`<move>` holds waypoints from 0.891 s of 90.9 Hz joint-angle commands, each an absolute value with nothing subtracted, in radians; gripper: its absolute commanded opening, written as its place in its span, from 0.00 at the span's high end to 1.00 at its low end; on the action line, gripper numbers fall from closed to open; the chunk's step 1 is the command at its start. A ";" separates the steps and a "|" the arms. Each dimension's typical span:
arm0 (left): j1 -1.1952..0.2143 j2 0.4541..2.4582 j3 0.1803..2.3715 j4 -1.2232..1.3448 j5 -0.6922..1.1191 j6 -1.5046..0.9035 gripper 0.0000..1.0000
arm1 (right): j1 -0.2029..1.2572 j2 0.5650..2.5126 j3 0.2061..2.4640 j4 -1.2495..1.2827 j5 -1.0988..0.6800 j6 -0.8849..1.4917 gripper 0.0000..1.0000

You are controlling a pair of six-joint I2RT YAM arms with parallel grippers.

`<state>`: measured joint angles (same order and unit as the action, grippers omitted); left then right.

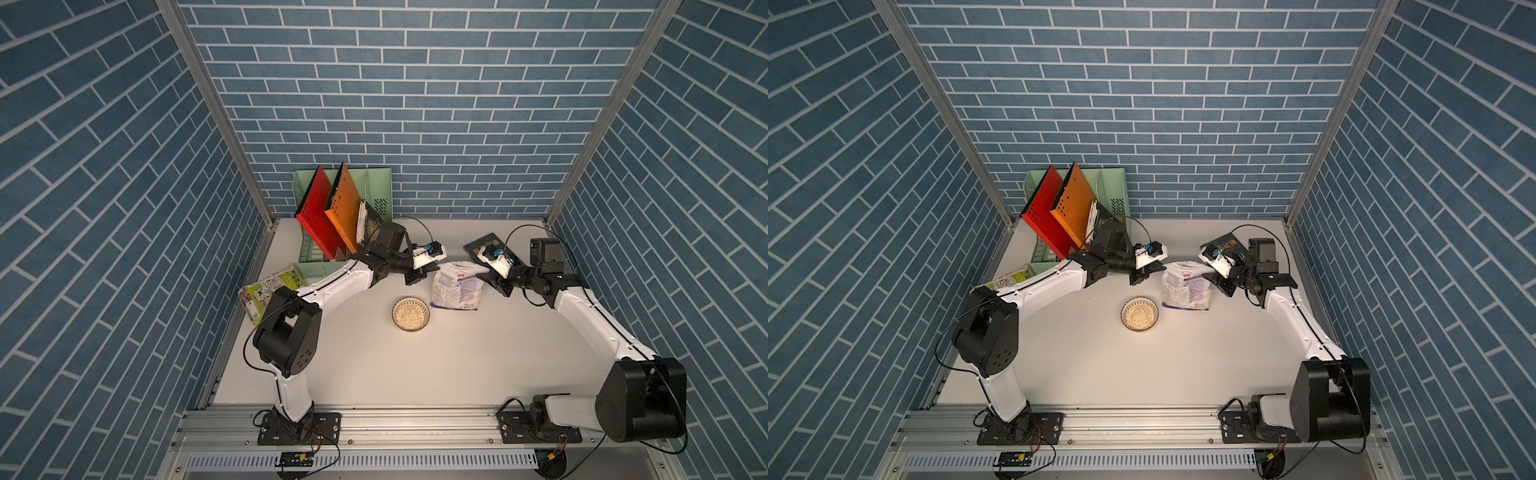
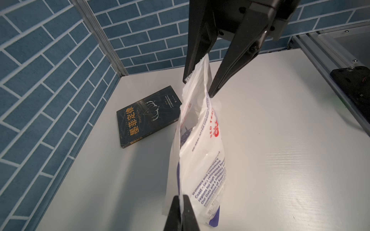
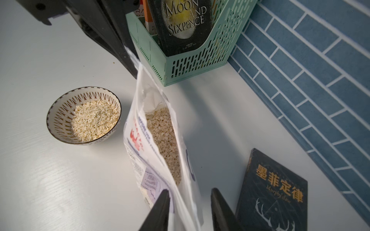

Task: Pour the oats into the breakfast bowl
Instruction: Close the oats bag at the center of the board.

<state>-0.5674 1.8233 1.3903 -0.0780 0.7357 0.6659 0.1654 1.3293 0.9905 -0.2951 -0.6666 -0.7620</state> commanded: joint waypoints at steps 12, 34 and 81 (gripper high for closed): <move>-0.557 1.791 1.387 -0.050 0.765 0.655 1.00 | 0.231 1.406 1.102 -0.285 -0.694 -0.772 0.46; -0.558 1.782 1.373 -0.032 0.761 0.652 1.00 | 0.249 1.456 1.142 -0.363 -0.686 -0.813 0.63; -0.535 1.719 1.305 -0.011 0.721 0.656 1.00 | 0.211 1.418 1.160 -0.429 -0.578 -0.857 0.98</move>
<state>-0.5632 1.7721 1.3201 -0.0372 0.7177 0.6590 0.2367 1.4387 1.1229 -0.3862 -0.6636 -0.8463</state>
